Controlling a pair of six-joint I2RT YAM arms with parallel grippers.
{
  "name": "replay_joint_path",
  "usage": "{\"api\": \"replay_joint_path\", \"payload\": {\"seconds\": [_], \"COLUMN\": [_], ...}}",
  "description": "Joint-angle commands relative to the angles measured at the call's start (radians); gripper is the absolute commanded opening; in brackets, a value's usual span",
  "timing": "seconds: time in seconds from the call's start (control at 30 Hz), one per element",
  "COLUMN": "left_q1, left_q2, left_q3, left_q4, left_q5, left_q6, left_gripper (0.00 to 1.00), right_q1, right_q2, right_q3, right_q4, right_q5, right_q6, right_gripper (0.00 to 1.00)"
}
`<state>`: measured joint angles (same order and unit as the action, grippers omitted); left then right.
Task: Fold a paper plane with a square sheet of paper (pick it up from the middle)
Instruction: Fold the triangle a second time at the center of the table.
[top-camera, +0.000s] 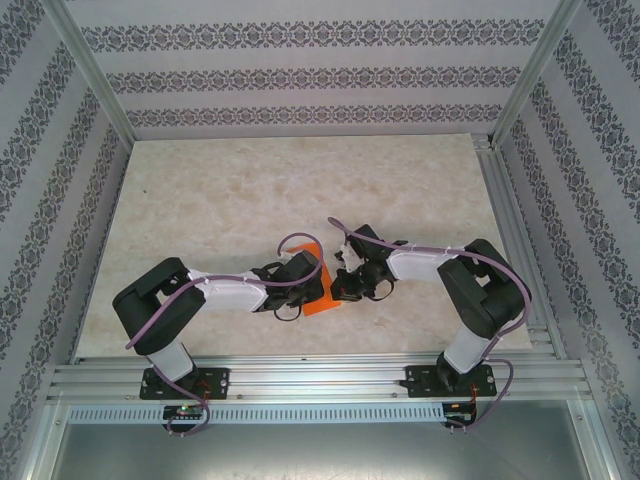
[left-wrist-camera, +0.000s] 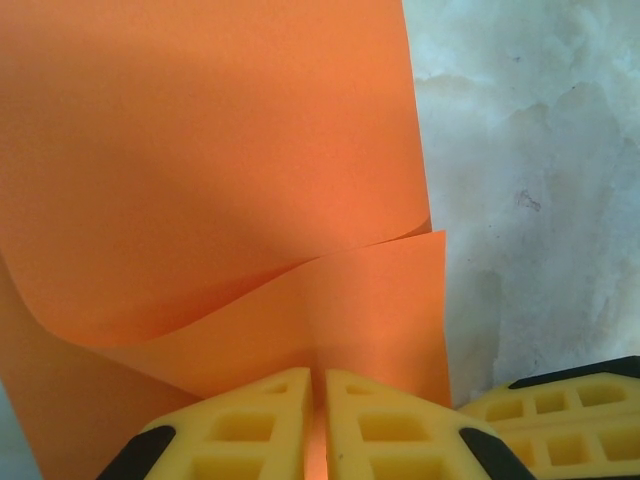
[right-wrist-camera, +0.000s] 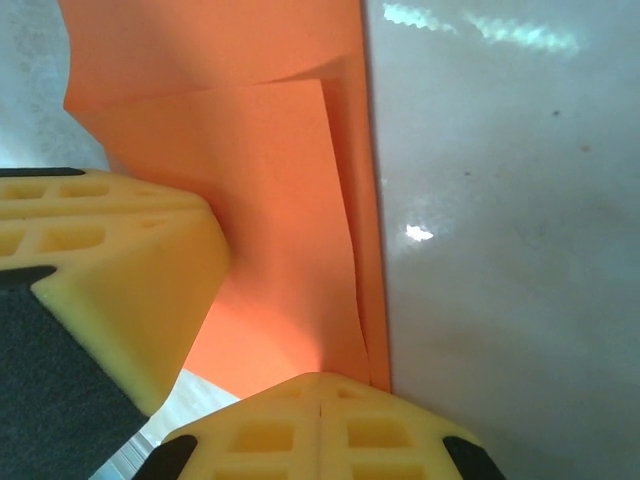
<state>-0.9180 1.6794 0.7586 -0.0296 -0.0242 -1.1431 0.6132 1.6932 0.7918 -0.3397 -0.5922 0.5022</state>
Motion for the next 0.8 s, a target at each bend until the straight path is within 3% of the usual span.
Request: {"api": "replay_joint_path", "payload": {"seconds": [0.0, 0.47, 0.77], "left_q1": [-0.016, -0.016, -0.015], "left_q2": [0.025, 0.021, 0.015], "left_q3": [0.000, 0.003, 0.015], "left_q4": [-0.045, -0.050, -0.076], "left_q5": [-0.002, -0.002, -0.018], "left_q6": [-0.008, -0.010, 0.002], "left_gripper": [0.15, 0.15, 0.15], "right_q1": [0.010, 0.045, 0.039], "right_q2": [-0.070, 0.056, 0.077], "right_q3": [-0.006, -0.049, -0.073], "right_q4": [0.051, 0.195, 0.078], "right_q5": [-0.019, -0.009, 0.094], "right_q6": [0.051, 0.135, 0.059], "right_gripper": [0.02, 0.02, 0.02]}}
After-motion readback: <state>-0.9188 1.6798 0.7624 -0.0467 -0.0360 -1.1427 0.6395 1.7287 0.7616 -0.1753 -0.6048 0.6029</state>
